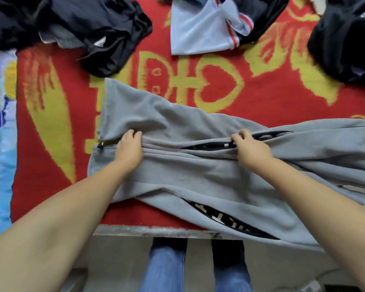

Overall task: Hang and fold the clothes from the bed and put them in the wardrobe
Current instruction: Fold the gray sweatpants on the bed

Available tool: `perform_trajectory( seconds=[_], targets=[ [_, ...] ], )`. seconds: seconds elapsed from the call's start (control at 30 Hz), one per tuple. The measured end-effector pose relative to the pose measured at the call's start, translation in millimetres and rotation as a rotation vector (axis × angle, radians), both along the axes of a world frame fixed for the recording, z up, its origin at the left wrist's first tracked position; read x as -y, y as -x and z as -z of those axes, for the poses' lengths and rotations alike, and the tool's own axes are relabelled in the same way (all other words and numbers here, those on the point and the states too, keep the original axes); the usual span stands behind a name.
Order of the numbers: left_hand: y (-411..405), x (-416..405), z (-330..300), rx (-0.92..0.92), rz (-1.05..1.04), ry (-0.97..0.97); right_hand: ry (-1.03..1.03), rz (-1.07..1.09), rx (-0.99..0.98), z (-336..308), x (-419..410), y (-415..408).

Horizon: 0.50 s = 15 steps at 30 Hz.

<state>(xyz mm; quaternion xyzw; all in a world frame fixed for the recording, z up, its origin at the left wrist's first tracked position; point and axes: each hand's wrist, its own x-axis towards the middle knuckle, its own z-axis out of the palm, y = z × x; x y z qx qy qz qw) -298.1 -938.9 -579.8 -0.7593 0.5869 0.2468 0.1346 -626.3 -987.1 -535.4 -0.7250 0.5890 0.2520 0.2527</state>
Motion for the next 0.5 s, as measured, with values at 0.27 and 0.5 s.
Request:
perform_trajectory(
  seconds=[0.27, 0.5],
  targets=[
    [-74.9, 6.7, 14.1, 0.039, 0.344, 0.190, 0.180, 0.162, 0.032, -15.4, -2.0, -2.1],
    [-104.5, 33.8, -34.2, -0.220, 0.016, 0.399, 0.174, 0.212, 0.083, -44.4, -5.9, -2.2]
  ],
)
